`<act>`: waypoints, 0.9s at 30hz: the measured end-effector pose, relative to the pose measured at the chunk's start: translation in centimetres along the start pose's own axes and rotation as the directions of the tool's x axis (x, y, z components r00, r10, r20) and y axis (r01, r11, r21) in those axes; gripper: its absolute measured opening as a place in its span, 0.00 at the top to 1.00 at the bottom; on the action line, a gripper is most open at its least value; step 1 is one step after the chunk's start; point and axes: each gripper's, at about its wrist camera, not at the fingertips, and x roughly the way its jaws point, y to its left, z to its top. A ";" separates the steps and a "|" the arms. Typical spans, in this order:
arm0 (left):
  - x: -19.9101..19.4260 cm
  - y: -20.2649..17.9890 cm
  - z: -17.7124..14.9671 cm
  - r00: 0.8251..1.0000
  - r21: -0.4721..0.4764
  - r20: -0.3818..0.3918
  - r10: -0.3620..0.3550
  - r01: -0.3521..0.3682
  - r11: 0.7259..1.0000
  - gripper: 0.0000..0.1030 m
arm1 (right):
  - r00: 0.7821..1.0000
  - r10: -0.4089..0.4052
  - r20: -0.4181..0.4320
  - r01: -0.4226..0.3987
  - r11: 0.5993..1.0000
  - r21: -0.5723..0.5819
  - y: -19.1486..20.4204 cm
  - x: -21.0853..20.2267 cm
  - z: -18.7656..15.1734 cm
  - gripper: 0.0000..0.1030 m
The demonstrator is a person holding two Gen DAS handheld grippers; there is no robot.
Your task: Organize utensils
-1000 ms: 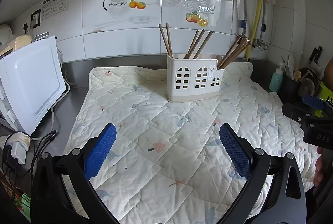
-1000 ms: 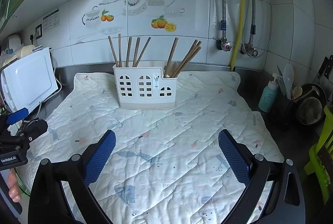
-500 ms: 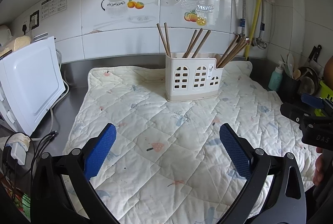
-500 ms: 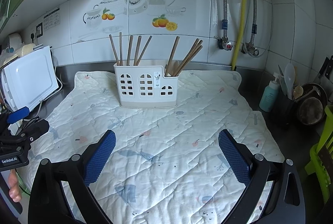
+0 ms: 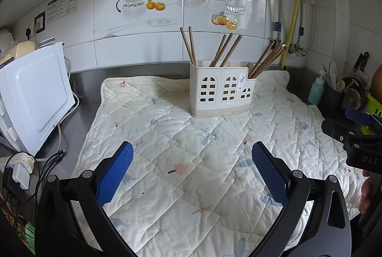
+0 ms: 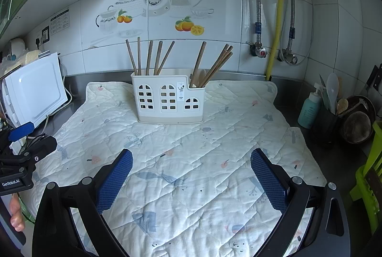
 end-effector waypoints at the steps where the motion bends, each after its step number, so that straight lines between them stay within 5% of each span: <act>1: 0.0 0.0 0.0 1.000 0.000 0.000 0.000 0.000 1.000 0.05 | 1.000 0.000 -0.001 0.000 1.000 0.000 0.0 0.0 0.0 0.07; 27: 0.1 -0.4 0.2 1.000 0.014 -0.001 -0.007 0.007 1.000 0.05 | 1.000 0.002 -0.003 -0.002 1.000 -0.005 -0.1 0.0 0.1 0.07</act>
